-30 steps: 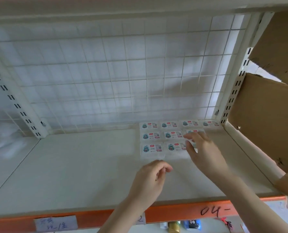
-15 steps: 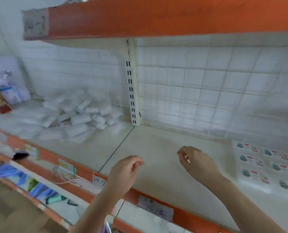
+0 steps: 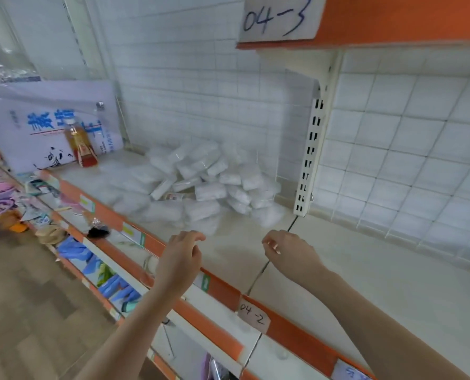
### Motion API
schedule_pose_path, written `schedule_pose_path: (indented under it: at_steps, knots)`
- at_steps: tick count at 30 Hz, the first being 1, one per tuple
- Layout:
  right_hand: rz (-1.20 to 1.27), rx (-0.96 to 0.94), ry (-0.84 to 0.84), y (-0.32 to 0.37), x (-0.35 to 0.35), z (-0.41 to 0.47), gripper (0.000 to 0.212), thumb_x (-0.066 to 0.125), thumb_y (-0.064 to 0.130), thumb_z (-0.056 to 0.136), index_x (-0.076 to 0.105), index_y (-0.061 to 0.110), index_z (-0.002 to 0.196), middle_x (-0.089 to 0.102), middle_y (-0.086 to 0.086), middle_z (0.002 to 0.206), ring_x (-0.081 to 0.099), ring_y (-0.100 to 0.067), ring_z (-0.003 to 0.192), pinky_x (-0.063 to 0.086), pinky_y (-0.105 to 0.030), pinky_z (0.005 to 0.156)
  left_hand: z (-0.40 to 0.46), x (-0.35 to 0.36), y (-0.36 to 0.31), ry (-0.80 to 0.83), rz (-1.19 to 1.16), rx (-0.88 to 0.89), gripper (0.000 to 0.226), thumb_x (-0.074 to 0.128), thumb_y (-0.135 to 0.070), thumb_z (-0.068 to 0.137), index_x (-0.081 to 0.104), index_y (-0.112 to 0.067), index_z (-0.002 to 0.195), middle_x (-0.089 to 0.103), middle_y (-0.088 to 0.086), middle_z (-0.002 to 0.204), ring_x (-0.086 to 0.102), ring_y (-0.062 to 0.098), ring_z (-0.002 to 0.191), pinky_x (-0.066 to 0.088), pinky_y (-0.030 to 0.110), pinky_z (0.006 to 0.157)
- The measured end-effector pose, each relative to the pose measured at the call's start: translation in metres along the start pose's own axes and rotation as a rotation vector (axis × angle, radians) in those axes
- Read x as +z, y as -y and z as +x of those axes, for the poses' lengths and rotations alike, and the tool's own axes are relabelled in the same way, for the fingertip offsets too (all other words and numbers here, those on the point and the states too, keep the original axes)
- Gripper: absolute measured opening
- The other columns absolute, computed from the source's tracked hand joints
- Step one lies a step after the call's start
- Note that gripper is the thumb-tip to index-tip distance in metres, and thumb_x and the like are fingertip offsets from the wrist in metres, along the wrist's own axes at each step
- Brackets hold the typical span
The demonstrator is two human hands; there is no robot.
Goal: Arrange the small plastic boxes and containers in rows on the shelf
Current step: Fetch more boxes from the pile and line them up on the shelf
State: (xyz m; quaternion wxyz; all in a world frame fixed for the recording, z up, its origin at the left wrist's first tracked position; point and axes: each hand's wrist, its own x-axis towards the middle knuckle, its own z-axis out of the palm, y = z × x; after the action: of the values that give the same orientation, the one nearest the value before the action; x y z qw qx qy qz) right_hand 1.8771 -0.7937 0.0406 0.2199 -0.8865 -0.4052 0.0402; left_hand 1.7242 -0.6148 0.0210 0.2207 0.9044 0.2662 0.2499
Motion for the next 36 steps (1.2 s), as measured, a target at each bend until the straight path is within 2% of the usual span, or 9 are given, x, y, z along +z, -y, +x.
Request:
schedule_pose_path:
  at_steps: [6, 11, 16, 21, 26, 30, 33, 36]
  knots:
    - [0.055, -0.097, 0.046, 0.043, 0.034, 0.045, 0.032, 0.045, 0.032, 0.095, 0.052, 0.018, 0.124, 0.053, -0.001, 0.12, 0.053, -0.018, 0.107, 0.046, -0.035, 0.09, 0.044, -0.006, 0.027, 0.039, -0.02, -0.055, 0.039, 0.044, 0.0, 0.088, 0.049, -0.011, 0.125, 0.048, 0.009, 0.128, 0.04, 0.023, 0.119, 0.036, 0.031, 0.091]
    - [-0.012, -0.182, 0.113, 0.059, 0.06, 0.074, 0.044, 0.05, 0.024, 0.094, 0.041, 0.011, 0.135, 0.041, -0.008, 0.134, 0.037, -0.026, 0.125, 0.034, -0.032, 0.103, 0.081, -0.001, 0.036, 0.12, 0.019, -0.045, 0.047, 0.045, -0.006, 0.09, 0.037, -0.011, 0.136, 0.036, 0.01, 0.139, 0.032, 0.024, 0.129, 0.034, 0.037, 0.1]
    - [0.018, -0.096, 0.108, 0.072, 0.071, 0.097, 0.065, 0.057, 0.033, 0.091, 0.028, 0.007, 0.142, 0.029, -0.009, 0.146, 0.025, -0.024, 0.136, 0.028, -0.032, 0.108, 0.094, 0.017, 0.04, 0.111, 0.145, -0.008, 0.054, 0.05, -0.023, 0.093, 0.028, -0.015, 0.141, 0.027, 0.006, 0.148, 0.025, 0.025, 0.133, 0.031, 0.036, 0.105]
    - [0.058, -0.029, 0.058, 0.076, 0.083, 0.108, 0.067, 0.066, 0.039, 0.083, 0.032, 0.009, 0.132, 0.034, -0.007, 0.139, 0.03, -0.023, 0.131, 0.035, -0.033, 0.105, 0.101, 0.028, 0.04, 0.096, 0.217, -0.063, 0.048, 0.047, -0.031, 0.093, 0.029, -0.017, 0.135, 0.018, 0.007, 0.153, 0.02, 0.026, 0.136, 0.028, 0.038, 0.106]
    - [0.085, -0.025, 0.036, 0.077, 0.085, 0.11, 0.067, 0.068, 0.039, 0.081, 0.033, 0.008, 0.129, 0.037, -0.006, 0.134, 0.034, -0.023, 0.128, 0.037, -0.034, 0.102, 0.1, 0.031, 0.037, 0.059, 0.225, -0.042, 0.041, 0.049, -0.03, 0.093, 0.034, -0.016, 0.128, 0.033, 0.009, 0.14, 0.033, 0.027, 0.126, 0.035, 0.037, 0.101]
    - [0.098, -0.031, 0.006, 0.079, 0.085, 0.103, 0.055, 0.062, 0.033, 0.086, 0.036, 0.004, 0.126, 0.042, -0.01, 0.129, 0.039, -0.026, 0.121, 0.038, -0.032, 0.098, 0.094, 0.031, 0.025, 0.06, 0.177, -0.043, 0.037, 0.047, -0.029, 0.094, 0.036, -0.015, 0.126, 0.035, 0.013, 0.133, 0.049, 0.028, 0.108, 0.041, 0.036, 0.093]
    - [0.078, -0.048, 0.0, 0.081, 0.084, 0.096, 0.048, 0.057, 0.026, 0.09, 0.038, 0.0, 0.127, 0.043, -0.014, 0.129, 0.04, -0.03, 0.12, 0.037, -0.032, 0.098, 0.088, 0.029, 0.02, 0.055, 0.116, -0.057, 0.033, 0.051, -0.026, 0.092, 0.039, -0.013, 0.121, 0.035, 0.015, 0.13, 0.051, 0.029, 0.102, 0.045, 0.037, 0.087]
    - [0.091, -0.046, -0.013, 0.078, 0.081, 0.089, 0.051, 0.058, 0.025, 0.089, 0.037, 0.0, 0.129, 0.043, -0.014, 0.13, 0.04, -0.031, 0.12, 0.037, -0.033, 0.099, 0.084, 0.026, 0.012, 0.044, 0.086, -0.07, 0.034, 0.053, -0.026, 0.089, 0.042, -0.013, 0.118, 0.038, 0.015, 0.126, 0.05, 0.03, 0.101, 0.046, 0.038, 0.084]
